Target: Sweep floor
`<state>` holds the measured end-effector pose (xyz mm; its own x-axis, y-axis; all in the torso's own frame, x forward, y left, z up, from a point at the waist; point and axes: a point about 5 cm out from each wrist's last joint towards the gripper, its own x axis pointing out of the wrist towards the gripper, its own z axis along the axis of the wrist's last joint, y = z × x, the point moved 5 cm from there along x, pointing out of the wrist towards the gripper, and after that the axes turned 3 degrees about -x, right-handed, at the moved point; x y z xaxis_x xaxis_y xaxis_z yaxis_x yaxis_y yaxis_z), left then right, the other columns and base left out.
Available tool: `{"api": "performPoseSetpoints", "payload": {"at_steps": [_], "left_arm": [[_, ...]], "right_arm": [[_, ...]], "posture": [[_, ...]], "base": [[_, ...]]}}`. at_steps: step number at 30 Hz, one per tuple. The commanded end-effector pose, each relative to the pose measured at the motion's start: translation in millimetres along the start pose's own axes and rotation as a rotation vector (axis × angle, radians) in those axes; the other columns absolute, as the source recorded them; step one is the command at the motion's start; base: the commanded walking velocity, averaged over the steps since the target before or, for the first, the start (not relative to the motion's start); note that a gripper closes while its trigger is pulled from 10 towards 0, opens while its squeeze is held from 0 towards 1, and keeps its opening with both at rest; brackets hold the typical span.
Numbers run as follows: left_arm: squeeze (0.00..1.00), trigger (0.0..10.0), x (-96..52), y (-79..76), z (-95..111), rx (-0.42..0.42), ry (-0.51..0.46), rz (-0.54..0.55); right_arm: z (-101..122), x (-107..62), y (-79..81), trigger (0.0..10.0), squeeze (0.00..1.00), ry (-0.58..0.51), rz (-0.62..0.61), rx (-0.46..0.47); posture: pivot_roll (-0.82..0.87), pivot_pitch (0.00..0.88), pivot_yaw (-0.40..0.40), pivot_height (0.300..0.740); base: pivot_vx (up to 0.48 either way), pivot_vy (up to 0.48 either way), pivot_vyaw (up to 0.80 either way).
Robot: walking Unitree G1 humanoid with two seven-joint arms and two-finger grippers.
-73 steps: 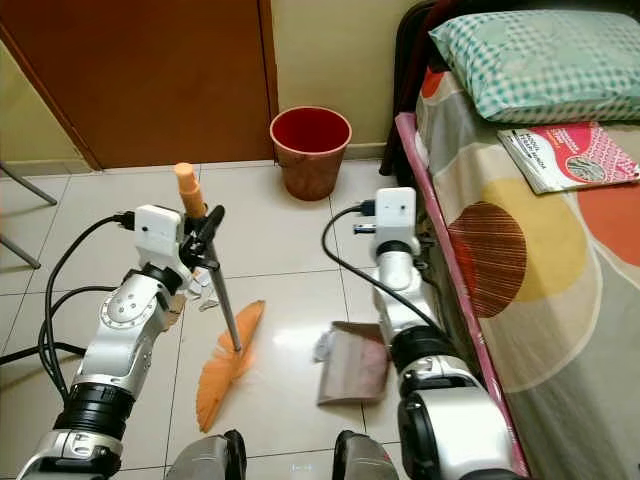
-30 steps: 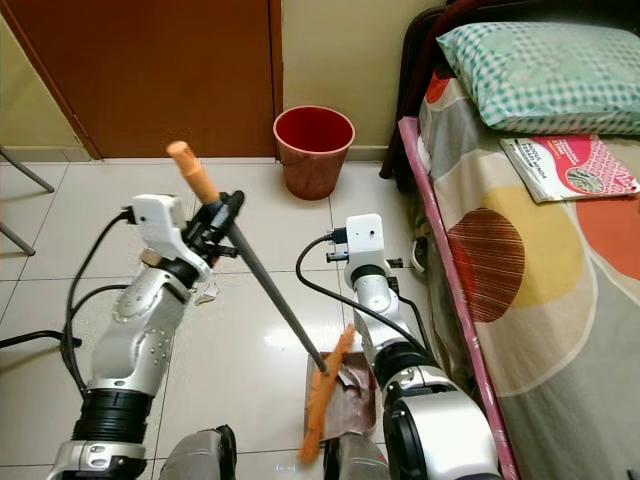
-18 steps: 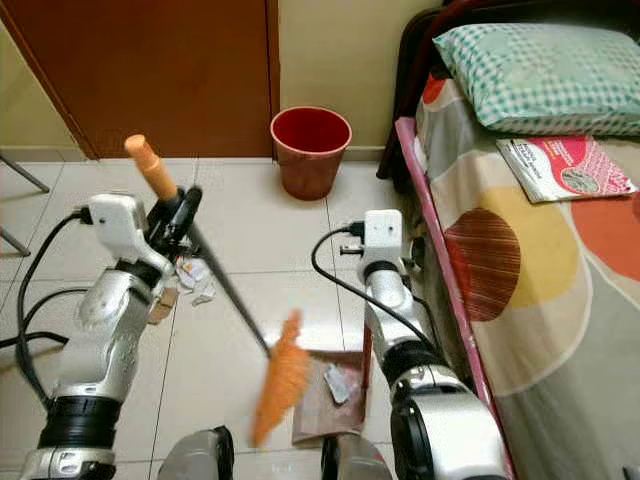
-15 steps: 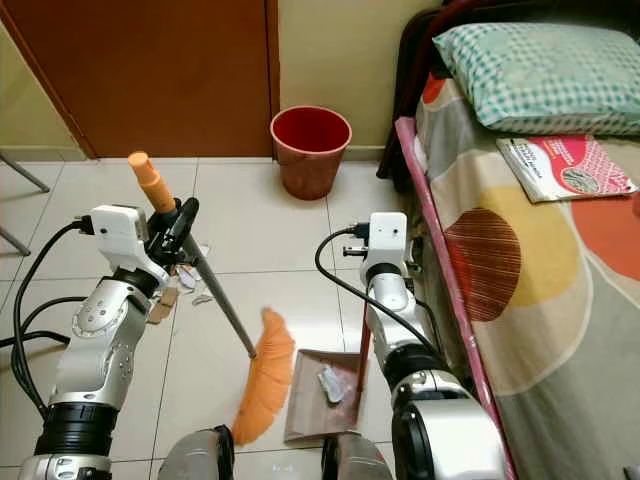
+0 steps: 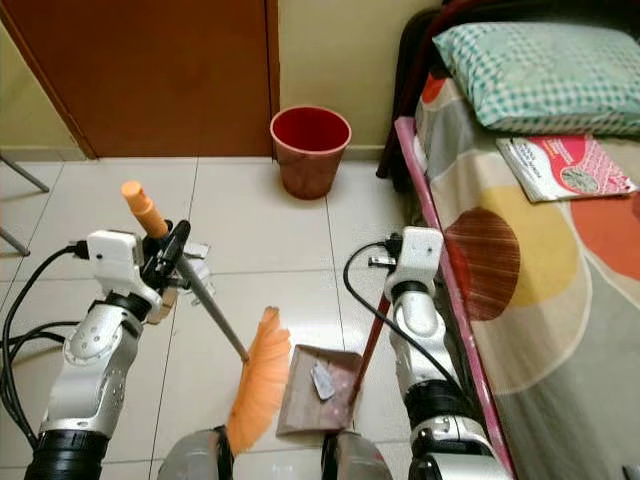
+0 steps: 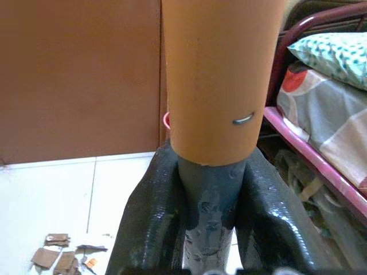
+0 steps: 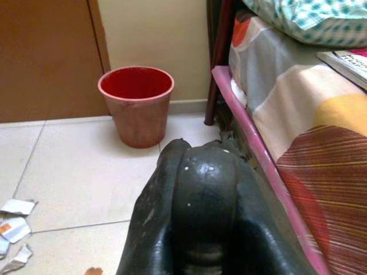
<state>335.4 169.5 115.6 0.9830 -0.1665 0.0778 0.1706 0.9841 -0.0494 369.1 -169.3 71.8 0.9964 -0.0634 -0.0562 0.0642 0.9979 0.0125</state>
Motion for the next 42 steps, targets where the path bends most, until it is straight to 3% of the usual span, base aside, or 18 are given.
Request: {"api": "performPoseSetpoints", "payload": {"at_steps": [1,16,27,32,34,42], "left_arm": [[0.0,10.0,-4.6,2.0,0.8,0.048,-0.002,0.009],[0.0,10.0,-3.6,-0.4,3.3,0.054,-0.016,0.011],[0.0,10.0,-13.3,0.1,-9.8,0.038,0.027,0.027],[0.0,10.0,-6.0,4.5,-6.9,0.058,0.016,0.027],[0.0,10.0,1.6,10.0,0.9,0.057,-0.005,0.047],[0.0,10.0,3.2,10.5,3.0,0.065,-0.012,0.035]], "right_arm": [[9.7,-4.7,-2.6,10.0,0.0,-0.034,0.005,0.036],[19.7,-9.7,-5.8,10.0,0.0,-0.045,-0.002,0.034],[4.0,-15.9,-10.7,10.0,0.0,0.024,-0.022,0.018],[3.1,-15.4,-8.8,10.0,0.0,0.029,-0.022,0.009],[7.1,-12.3,-10.1,10.0,0.0,0.012,-0.028,0.003],[16.6,-8.2,-19.6,10.0,0.0,-0.023,-0.063,0.001]], "posture": [[0.06,0.145,-0.042,0.74],[0.04,0.128,-0.037,0.74],[0.03,0.109,-0.077,0.74],[0.03,0.097,-0.08,0.74],[0.02,0.099,-0.044,0.74],[0.0,0.106,-0.016,0.74]], "base": [[0.0,0.0,0.0],[0.254,0.0,0.0],[0.367,0.0,0.0],[0.368,0.0,0.0],[0.369,0.0,0.0],[0.378,0.0,0.0]]}}
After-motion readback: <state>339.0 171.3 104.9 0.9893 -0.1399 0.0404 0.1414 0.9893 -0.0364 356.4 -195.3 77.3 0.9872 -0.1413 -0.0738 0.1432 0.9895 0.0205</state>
